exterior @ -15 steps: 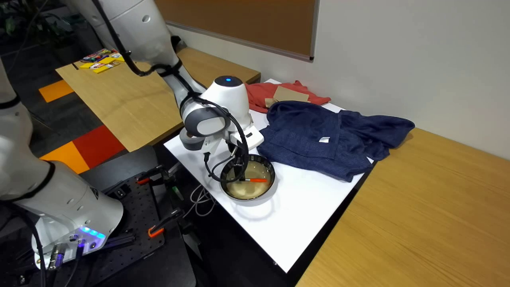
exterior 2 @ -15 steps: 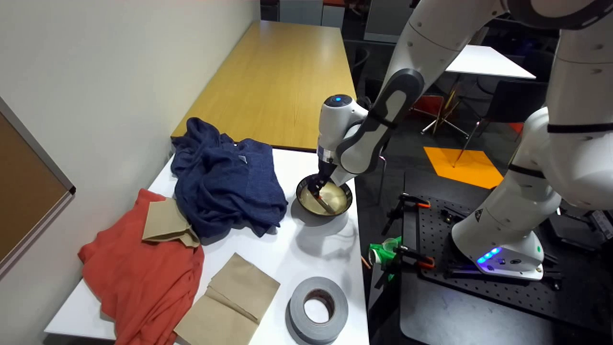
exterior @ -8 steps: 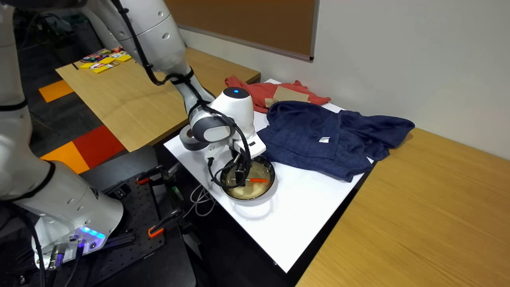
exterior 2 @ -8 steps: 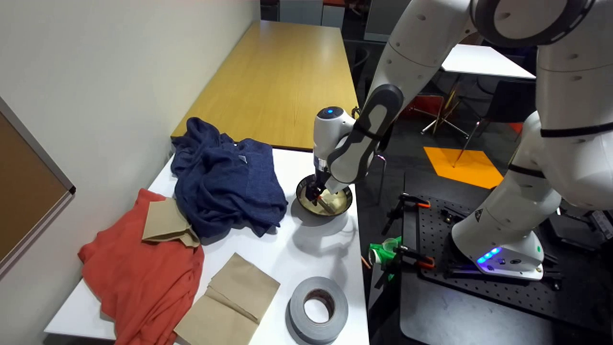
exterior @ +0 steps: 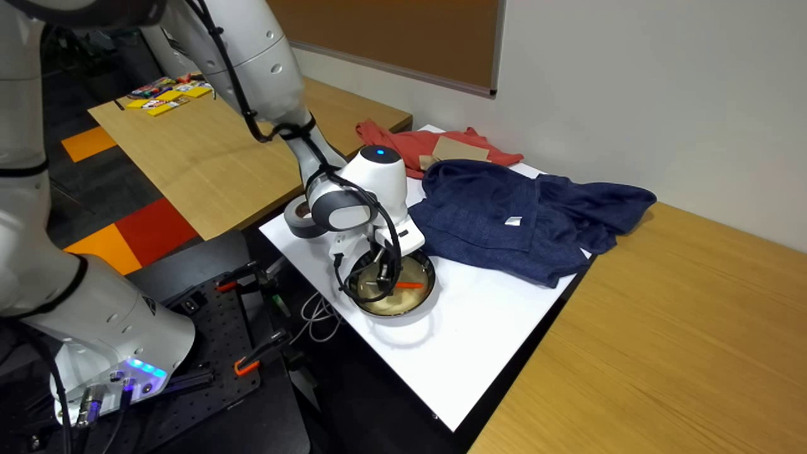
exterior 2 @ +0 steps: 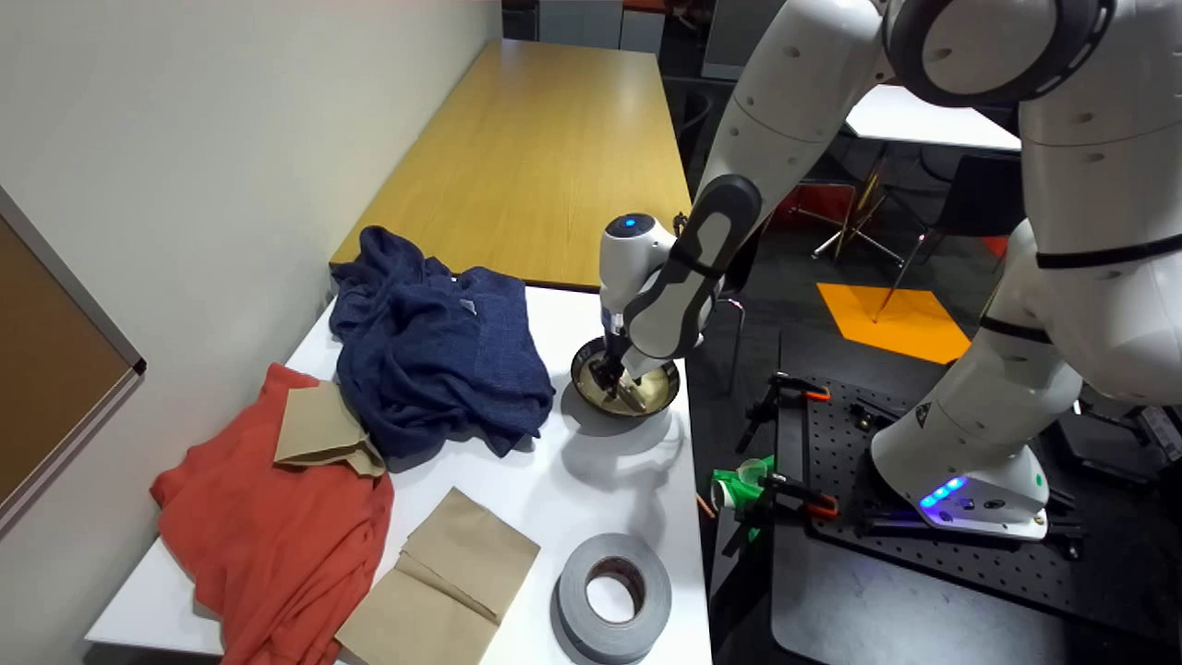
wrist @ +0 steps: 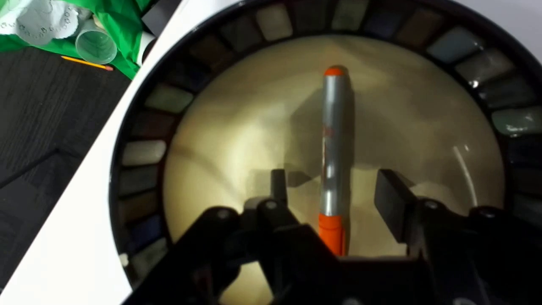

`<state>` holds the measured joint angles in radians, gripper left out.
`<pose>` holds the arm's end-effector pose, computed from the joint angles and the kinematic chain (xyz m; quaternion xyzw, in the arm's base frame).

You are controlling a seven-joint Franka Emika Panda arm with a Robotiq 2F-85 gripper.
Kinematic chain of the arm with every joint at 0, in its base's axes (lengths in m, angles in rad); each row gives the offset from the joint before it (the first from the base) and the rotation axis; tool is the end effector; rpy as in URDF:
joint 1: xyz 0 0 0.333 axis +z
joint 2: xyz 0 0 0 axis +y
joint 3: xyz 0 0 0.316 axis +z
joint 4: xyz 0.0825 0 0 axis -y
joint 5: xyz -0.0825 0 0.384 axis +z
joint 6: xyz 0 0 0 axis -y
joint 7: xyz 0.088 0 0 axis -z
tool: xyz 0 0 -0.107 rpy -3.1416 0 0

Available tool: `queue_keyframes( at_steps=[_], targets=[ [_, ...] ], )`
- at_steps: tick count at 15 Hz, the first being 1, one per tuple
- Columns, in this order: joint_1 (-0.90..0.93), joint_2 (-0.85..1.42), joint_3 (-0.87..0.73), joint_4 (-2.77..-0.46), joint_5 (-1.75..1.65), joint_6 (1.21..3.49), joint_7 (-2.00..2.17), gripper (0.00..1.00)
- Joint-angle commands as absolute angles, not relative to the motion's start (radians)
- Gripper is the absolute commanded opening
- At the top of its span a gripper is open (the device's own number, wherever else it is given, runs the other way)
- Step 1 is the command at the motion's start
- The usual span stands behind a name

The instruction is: Remove the pen from the bowl, put the pen inside the bowl, remove the pen from the bowl

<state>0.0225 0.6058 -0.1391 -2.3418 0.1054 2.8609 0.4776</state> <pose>0.4776 -0.0705 0.0741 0.9425 -0.3309 -0.0331 0.0339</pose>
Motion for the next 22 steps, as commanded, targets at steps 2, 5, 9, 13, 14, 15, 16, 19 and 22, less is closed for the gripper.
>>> queue_keyframes(
  at_steps=[2,5,9,13,14,15,16,19,22],
  targets=[
    [0.033,0.615,-0.153,-2.337,0.143,2.883,0.455,0.19],
    [0.033,0.613,-0.157,-2.339,0.145,2.884,0.455,0.01],
    [0.077,0.561,-0.203,-2.365,0.123,2.879,0.474,0.03],
    [0.168,0.45,-0.284,-2.419,0.06,2.886,0.479,0.03],
    [0.187,0.418,-0.301,-2.43,0.041,2.882,0.479,0.03],
    [0.207,0.384,-0.317,-2.44,0.016,2.875,0.477,0.03],
    [0.218,0.35,-0.322,-2.45,-0.009,2.865,0.468,0.03],
    [0.226,0.263,-0.302,-2.473,-0.076,2.837,0.445,0.03],
    [0.205,0.229,-0.236,-2.469,-0.111,2.816,0.408,0.03]
  ],
)
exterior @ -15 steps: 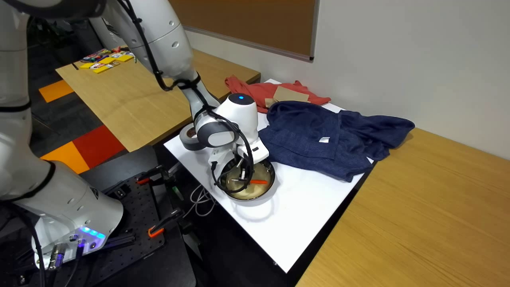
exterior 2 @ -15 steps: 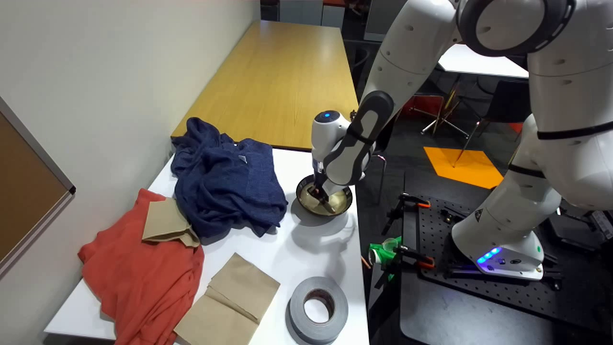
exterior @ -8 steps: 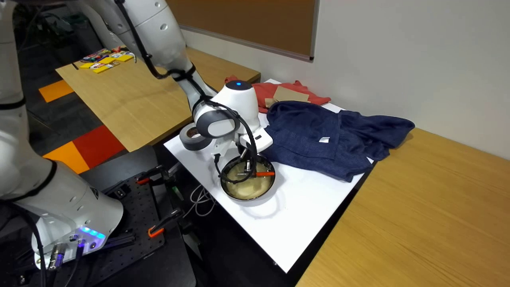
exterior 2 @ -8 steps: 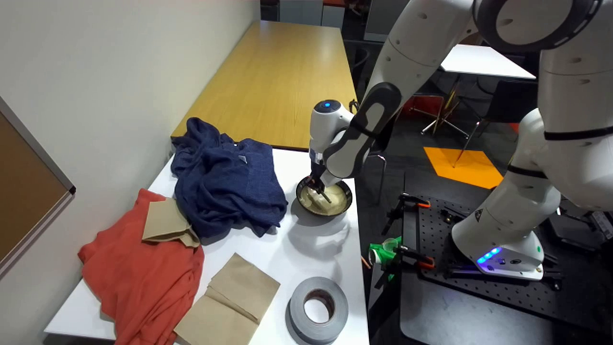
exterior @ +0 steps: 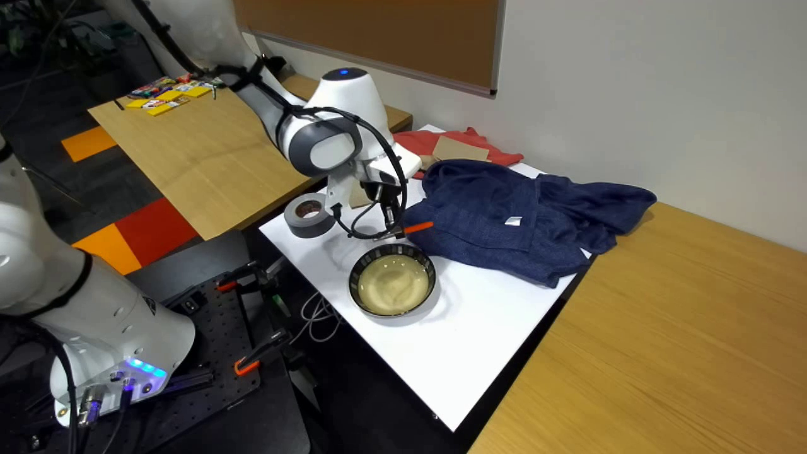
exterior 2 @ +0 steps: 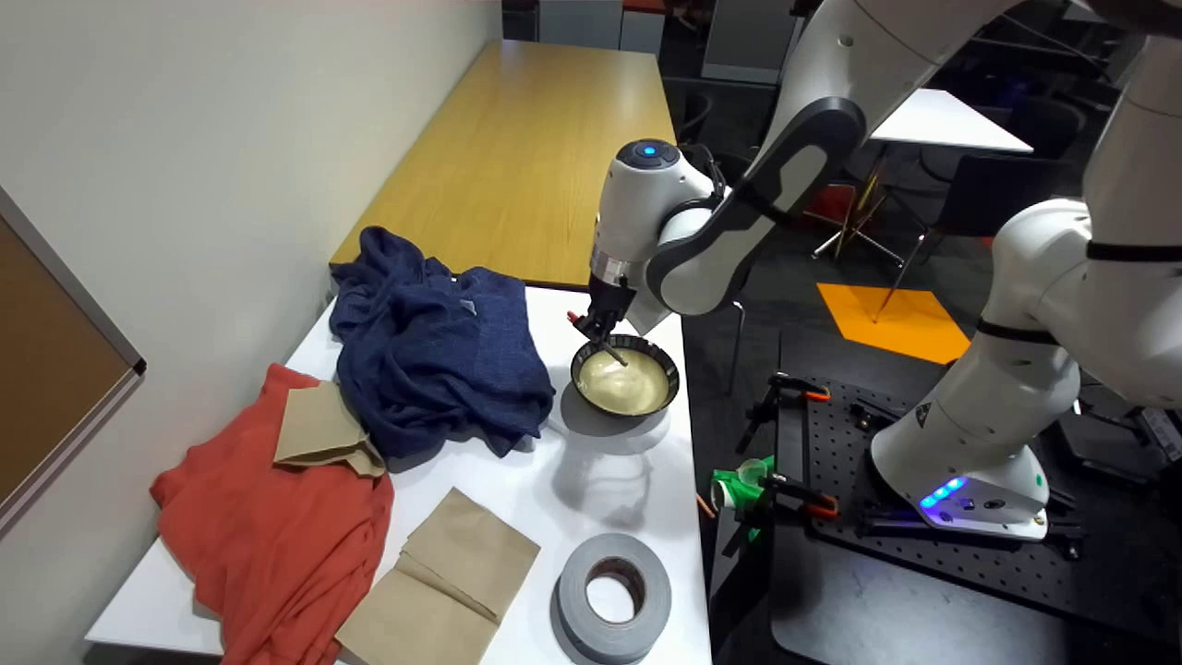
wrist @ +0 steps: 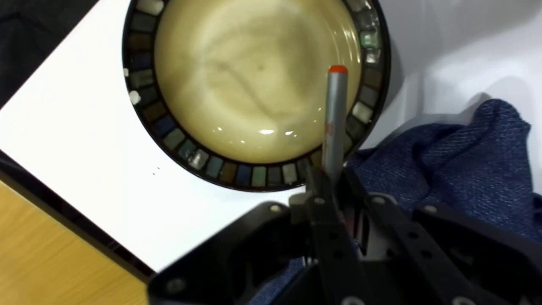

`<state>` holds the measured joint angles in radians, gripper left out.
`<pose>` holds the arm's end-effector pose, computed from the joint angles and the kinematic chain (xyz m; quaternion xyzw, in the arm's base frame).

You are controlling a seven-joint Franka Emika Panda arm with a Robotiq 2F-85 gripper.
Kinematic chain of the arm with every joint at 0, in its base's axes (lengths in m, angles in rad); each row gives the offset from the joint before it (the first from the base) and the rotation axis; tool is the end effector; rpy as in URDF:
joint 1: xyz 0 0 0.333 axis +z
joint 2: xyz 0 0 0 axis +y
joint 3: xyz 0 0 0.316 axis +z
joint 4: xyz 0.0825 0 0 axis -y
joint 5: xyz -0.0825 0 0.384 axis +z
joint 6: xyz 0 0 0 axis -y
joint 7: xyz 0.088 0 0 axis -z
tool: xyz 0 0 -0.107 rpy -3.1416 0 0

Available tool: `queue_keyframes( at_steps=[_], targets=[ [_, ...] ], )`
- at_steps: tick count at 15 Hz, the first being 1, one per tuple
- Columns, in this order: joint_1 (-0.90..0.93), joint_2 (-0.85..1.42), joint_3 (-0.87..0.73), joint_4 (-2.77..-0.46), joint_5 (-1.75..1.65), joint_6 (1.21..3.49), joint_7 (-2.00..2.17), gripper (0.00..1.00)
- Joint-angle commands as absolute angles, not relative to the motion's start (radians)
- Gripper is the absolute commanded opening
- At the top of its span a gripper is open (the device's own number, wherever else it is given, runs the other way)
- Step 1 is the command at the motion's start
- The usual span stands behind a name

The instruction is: Remove the pen from the bowl, put the pen inside the bowl, remove the pen from the bowl

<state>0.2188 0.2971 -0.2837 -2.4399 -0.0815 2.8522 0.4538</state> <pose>0.4984 -0.0330 0.1999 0.9742 -0.2102 0.0712 0.0416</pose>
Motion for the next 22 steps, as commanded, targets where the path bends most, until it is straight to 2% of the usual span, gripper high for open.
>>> queue_keyframes(
  at_steps=[1,7,15,22],
  targets=[
    [0.197,0.228,-0.206,-2.467,-0.112,2.812,0.386,0.03],
    [0.164,0.295,-0.049,-2.414,-0.076,2.788,0.236,0.03],
    [0.179,0.445,0.01,-2.302,-0.099,2.68,0.158,0.03],
    [0.149,0.484,0.07,-2.259,-0.069,2.683,0.065,0.03]
  ],
)
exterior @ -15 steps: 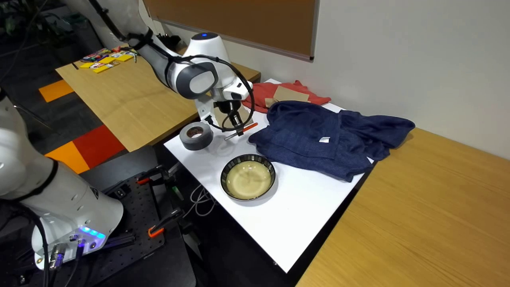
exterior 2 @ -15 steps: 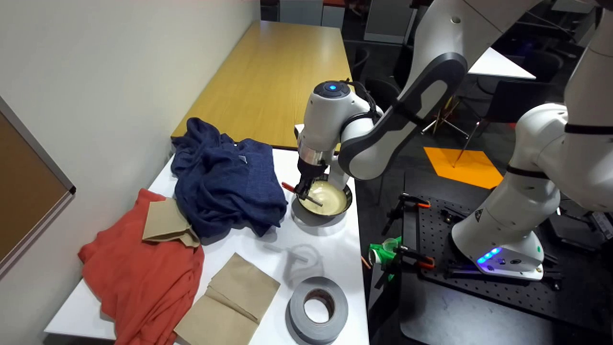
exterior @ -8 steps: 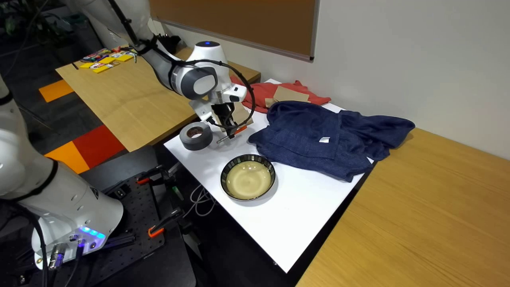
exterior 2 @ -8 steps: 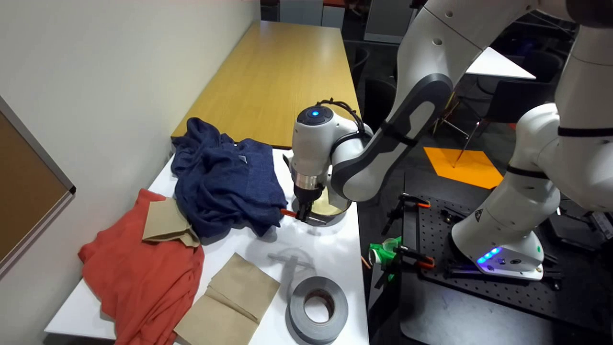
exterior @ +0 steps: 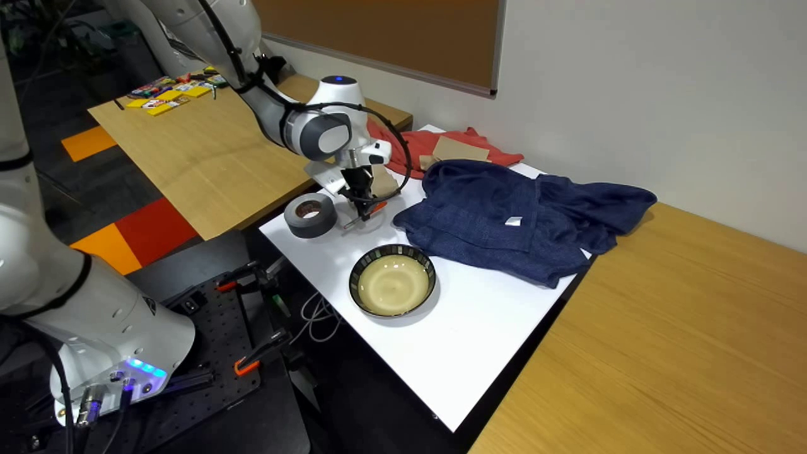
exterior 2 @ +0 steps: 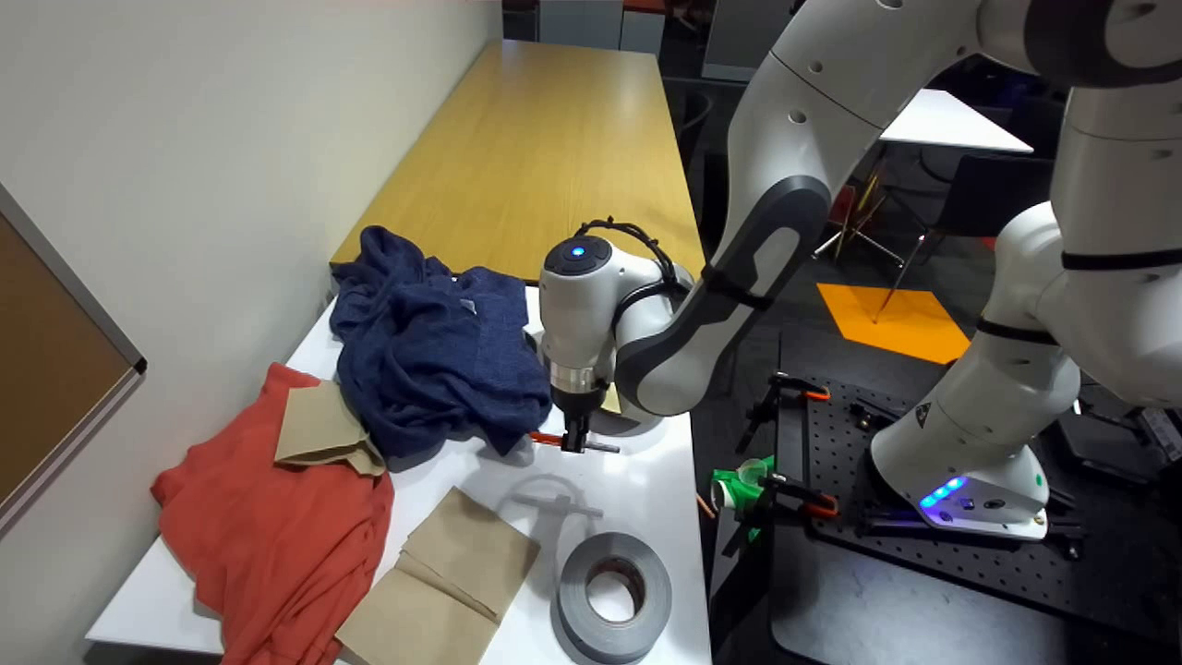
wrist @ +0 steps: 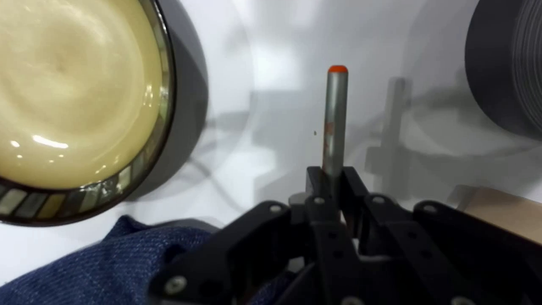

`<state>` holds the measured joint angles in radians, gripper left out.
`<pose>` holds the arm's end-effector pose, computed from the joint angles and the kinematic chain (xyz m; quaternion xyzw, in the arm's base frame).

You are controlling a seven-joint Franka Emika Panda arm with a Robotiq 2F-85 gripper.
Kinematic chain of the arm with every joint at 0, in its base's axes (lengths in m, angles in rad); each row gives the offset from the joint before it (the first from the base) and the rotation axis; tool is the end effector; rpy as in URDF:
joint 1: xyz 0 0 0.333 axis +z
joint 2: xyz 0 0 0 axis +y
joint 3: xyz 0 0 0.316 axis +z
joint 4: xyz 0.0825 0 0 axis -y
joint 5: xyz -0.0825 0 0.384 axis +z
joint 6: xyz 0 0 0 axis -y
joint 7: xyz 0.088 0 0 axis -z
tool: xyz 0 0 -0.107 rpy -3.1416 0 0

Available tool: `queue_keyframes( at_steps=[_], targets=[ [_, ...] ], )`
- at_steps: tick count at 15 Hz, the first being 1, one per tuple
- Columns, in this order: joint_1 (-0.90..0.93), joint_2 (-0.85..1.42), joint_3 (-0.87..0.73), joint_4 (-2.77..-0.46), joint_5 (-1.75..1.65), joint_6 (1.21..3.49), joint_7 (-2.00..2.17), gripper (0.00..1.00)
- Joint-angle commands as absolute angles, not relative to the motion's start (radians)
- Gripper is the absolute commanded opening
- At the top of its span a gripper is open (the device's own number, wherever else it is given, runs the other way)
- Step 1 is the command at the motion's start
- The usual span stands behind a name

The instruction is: Remove the pen from the bowl, put the pen inside the bowl, remove the pen from the bowl

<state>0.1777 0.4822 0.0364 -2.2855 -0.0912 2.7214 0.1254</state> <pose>0.5068 0.1148 0.1366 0.9961 0.0844 -0.0208 0.0129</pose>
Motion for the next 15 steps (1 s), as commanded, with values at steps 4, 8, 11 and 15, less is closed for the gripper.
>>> queue_keyframes(
  at_steps=[4,8,11,15],
  targets=[
    [0.151,0.479,0.075,-2.255,-0.076,2.676,0.051,0.46],
    [0.15,0.473,0.072,-2.253,-0.077,2.675,0.047,0.75],
    [0.15,0.472,0.072,-2.251,-0.079,2.677,0.045,0.96],
    [0.167,0.484,0.058,-2.261,-0.087,2.717,0.076,1.0]
  ],
)
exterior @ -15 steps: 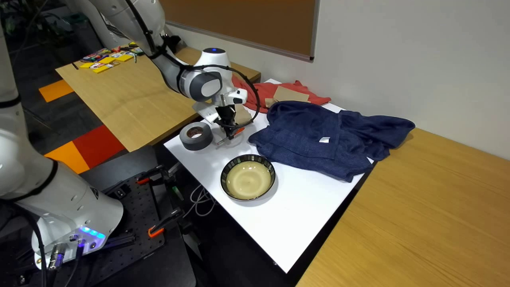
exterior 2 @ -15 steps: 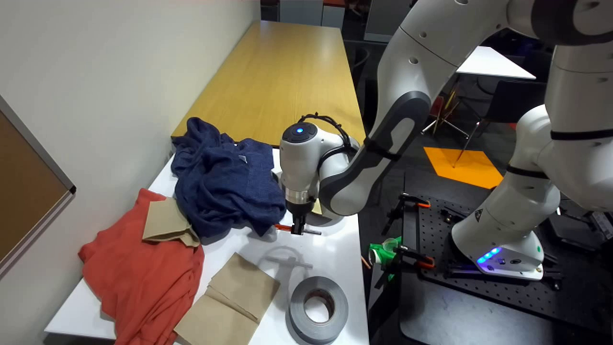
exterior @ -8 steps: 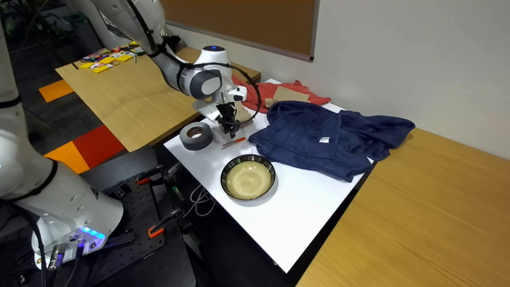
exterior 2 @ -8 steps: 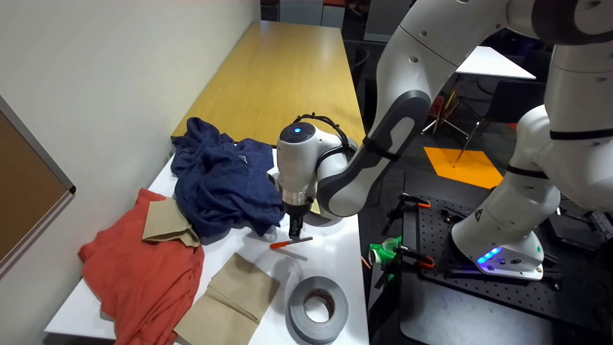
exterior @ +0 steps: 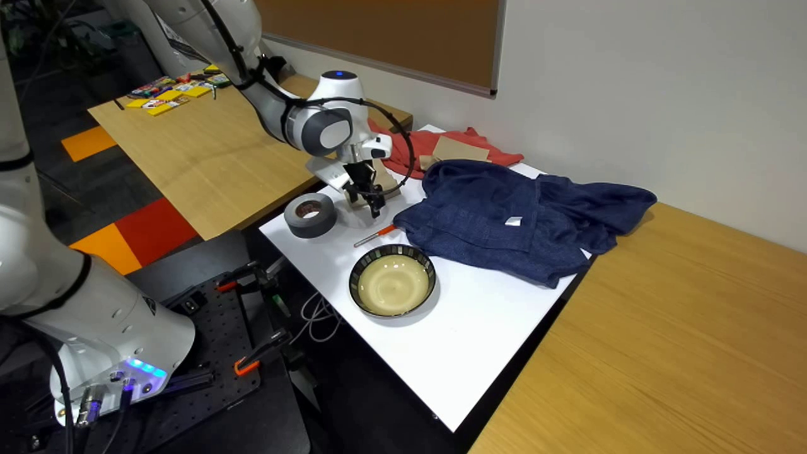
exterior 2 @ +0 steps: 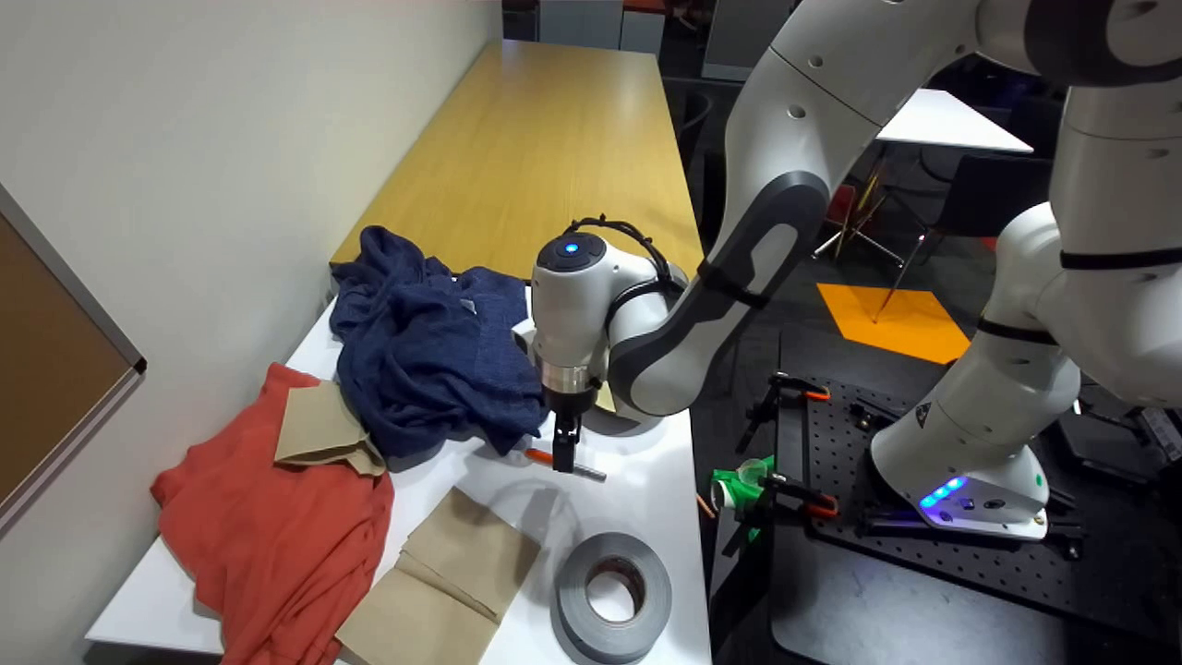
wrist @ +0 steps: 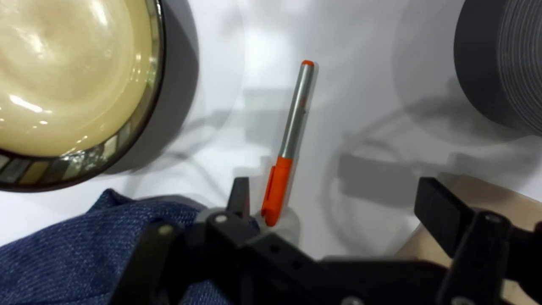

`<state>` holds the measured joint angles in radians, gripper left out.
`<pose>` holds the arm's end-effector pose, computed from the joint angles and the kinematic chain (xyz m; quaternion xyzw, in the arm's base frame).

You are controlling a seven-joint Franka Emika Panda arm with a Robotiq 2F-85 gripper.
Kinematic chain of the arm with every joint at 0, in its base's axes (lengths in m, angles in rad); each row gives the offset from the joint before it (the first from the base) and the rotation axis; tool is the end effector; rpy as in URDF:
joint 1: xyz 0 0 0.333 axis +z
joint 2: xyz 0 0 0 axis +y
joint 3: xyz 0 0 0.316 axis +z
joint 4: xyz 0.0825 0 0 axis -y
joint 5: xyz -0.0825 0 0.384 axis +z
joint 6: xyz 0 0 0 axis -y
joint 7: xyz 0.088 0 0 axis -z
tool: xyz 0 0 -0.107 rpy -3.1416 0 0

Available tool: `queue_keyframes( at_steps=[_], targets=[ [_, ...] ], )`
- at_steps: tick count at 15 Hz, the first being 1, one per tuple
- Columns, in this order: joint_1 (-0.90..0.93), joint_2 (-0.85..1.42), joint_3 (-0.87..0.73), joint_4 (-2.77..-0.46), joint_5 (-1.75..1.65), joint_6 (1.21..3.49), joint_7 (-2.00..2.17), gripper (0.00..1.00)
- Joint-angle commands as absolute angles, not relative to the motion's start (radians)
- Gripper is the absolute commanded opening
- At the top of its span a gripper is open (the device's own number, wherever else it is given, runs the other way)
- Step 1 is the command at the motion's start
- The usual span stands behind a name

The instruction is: Remove the pen from the bowl, put the pen inside the bowl, remove the pen from the bowl

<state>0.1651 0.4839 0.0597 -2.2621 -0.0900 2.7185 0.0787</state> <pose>0.5148 0.1228 0.1429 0.9937 0.1109 -0.0121 0.0059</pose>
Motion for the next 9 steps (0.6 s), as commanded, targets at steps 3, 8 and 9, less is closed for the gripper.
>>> queue_keyframes(
  at_steps=[3,8,9],
  targets=[
    [0.167,0.484,0.058,-2.261,-0.087,2.717,0.076,1.0],
    [0.164,0.518,0.056,-2.255,-0.099,2.785,0.06,1.0],
    [0.172,0.531,0.046,-2.252,-0.105,2.801,0.07,1.0]
  ],
)
